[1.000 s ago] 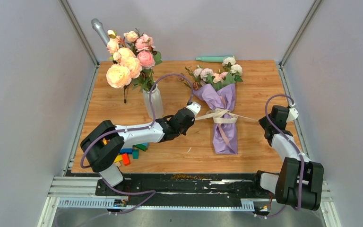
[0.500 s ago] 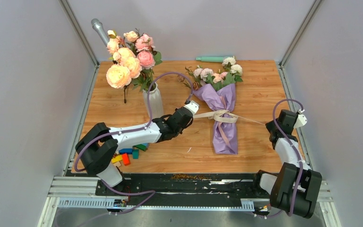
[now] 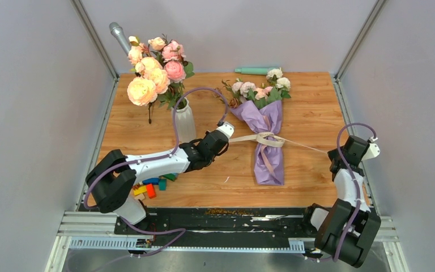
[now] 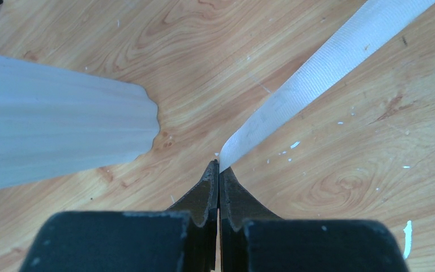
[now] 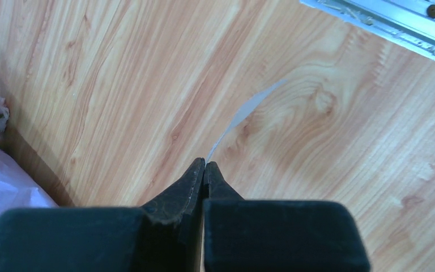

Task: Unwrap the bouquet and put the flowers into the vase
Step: Untie the ribbon from the wrapping paper.

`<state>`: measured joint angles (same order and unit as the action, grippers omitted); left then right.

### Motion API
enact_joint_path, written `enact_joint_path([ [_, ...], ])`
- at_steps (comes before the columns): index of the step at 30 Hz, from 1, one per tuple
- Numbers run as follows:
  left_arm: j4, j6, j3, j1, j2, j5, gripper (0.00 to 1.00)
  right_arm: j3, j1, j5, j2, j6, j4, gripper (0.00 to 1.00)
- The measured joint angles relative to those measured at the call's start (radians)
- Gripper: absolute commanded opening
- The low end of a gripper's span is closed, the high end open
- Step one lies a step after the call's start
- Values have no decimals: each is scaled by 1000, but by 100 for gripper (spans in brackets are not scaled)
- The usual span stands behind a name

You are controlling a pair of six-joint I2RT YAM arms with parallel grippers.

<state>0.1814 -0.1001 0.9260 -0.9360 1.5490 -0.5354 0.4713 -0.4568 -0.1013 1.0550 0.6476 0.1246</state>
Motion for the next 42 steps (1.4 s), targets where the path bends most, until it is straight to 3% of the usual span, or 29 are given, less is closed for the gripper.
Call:
enact_joint_path([
  [23, 95, -29, -20, 2, -144, -8, 0, 0, -204, 58, -11, -63, 35, 0],
  [42, 203, -55, -20, 34, -232, 64, 0, 0, -300, 85, -5, -74, 38, 0],
])
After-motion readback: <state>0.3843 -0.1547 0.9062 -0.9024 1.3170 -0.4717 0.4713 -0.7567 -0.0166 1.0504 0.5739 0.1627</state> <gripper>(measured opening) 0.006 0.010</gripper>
